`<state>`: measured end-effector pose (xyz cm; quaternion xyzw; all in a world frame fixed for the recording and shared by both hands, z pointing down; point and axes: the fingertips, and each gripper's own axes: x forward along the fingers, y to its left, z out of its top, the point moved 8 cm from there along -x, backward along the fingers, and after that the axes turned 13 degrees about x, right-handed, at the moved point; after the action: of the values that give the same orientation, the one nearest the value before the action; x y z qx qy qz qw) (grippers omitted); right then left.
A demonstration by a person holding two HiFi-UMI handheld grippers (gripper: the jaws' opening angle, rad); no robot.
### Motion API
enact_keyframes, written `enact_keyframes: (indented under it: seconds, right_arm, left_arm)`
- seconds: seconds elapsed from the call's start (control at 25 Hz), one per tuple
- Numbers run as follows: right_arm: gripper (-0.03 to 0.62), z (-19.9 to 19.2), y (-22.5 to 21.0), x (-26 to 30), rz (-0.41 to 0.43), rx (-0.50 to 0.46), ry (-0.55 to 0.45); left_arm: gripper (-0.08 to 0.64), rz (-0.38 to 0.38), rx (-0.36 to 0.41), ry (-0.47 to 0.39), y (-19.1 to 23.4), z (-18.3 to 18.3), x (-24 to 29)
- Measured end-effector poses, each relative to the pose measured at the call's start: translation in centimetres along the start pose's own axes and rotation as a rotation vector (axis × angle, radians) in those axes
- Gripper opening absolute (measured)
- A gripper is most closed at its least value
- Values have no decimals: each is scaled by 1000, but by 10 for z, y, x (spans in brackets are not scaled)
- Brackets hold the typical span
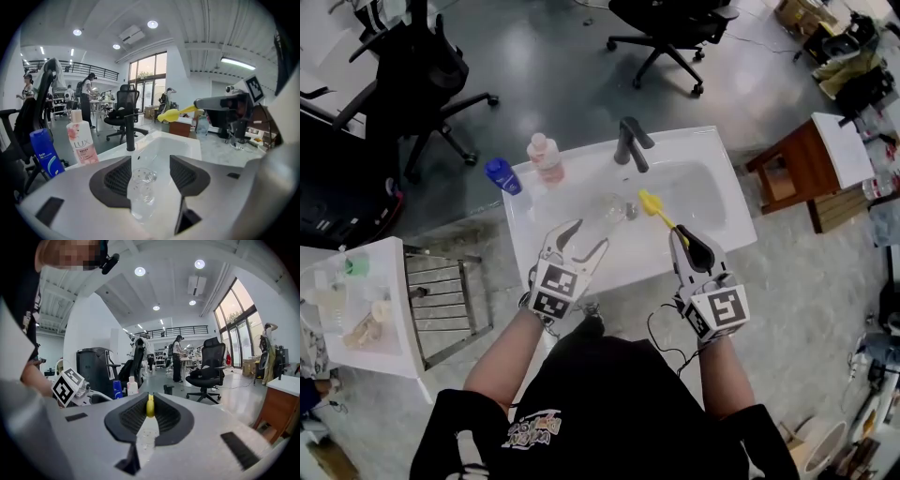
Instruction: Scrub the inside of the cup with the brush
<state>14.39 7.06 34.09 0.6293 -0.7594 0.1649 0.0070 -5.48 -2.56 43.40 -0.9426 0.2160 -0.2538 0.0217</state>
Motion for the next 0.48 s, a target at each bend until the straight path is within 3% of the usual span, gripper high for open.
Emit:
enact_keyframes:
  seconds: [0.48]
  right_arm:
    - [37,13,6,47,24,-68,65]
  left_arm:
    - [232,-49,-36,40,24,-21,27]
